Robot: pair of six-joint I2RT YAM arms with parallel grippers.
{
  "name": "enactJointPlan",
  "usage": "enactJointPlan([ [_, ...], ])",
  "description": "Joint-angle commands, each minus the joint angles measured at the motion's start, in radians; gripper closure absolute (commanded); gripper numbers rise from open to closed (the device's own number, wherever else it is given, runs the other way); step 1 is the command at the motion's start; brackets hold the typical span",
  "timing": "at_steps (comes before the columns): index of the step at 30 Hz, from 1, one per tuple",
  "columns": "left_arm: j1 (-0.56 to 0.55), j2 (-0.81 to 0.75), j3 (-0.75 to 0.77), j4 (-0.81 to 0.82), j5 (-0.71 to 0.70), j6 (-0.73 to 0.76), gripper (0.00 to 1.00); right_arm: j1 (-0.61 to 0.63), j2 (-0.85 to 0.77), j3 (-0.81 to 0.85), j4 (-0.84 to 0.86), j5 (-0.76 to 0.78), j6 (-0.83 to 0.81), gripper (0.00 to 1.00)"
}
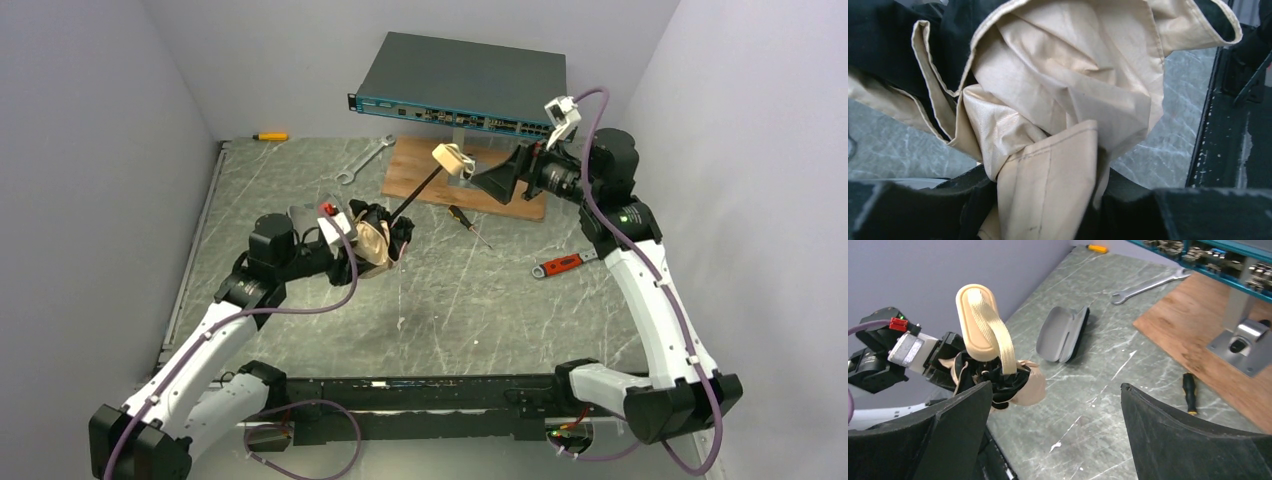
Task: Open the umbrella
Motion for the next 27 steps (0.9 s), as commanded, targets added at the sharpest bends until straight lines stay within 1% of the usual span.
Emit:
enactJointPlan([
  [1, -0.001, 0.042, 0.084, 0.04, 0.07, -0.066, 1.0, -0.015, -0.085, -0.01, -0.003, 0.127, -0.041, 0.0],
  [2, -0.011, 0.063, 0.1, 0.007, 0.068, -0.035, 1.0, -0.015, -0.101, 0.002, -0.041, 0.14, -0.137, 0.0],
  [5, -0.031, 0.125, 0.181, -0.149, 0.05, 0.077, 1.0, -0.015, -0.157, 0.034, -0.193, 0.062, -0.611, 0.0],
  [7, -0.033, 0.168, 0.244, -0.247, 0.046, 0.124, 1.0, -0.011, -0.189, 0.057, -0.371, 0.024, -0.903, 0.01],
  [10, -0.052, 0.248, 0.358, -0.444, 0.037, 0.196, 1.0, 0.001, -0.207, 0.081, -0.545, 0.009, -1.186, 0.01],
  [11, -0.071, 0.275, 0.402, -0.502, 0.028, 0.218, 1.0, 0.013, -0.203, 0.092, -0.584, 0.009, -1.248, 0.02],
  [13, -0.111, 0.338, 0.483, -0.612, 0.002, 0.233, 1.0, 0.07, -0.172, 0.124, -0.636, 0.038, -1.307, 0.05],
  [16, -0.165, 0.422, 0.591, -0.751, -0.012, 0.262, 1.0, 0.253, -0.084, 0.199, -0.738, 0.164, -1.366, 0.08],
  [18, -0.178, 0.475, 0.648, -0.818, -0.008, 0.263, 1.0, 0.335, -0.047, 0.219, -0.764, 0.216, -1.392, 0.09],
  [20, -0.184, 0.501, 0.681, -0.86, 0.008, 0.27, 1.0, 0.367, -0.025, 0.215, -0.79, 0.236, -1.422, 0.09],
  [21, -0.189, 0.518, 0.698, -0.878, 0.003, 0.276, 1.0, 0.398, -0.018, 0.2, -0.796, 0.272, -1.438, 0.09],
  [25, -0.214, 0.556, 0.747, -0.949, -0.029, 0.31, 1.0, 0.467, -0.012, 0.114, -0.762, 0.385, -1.499, 0.08],
  [27, -0.218, 0.569, 0.765, -0.975, -0.042, 0.314, 1.0, 0.49, -0.001, 0.094, -0.761, 0.43, -1.524, 0.12],
])
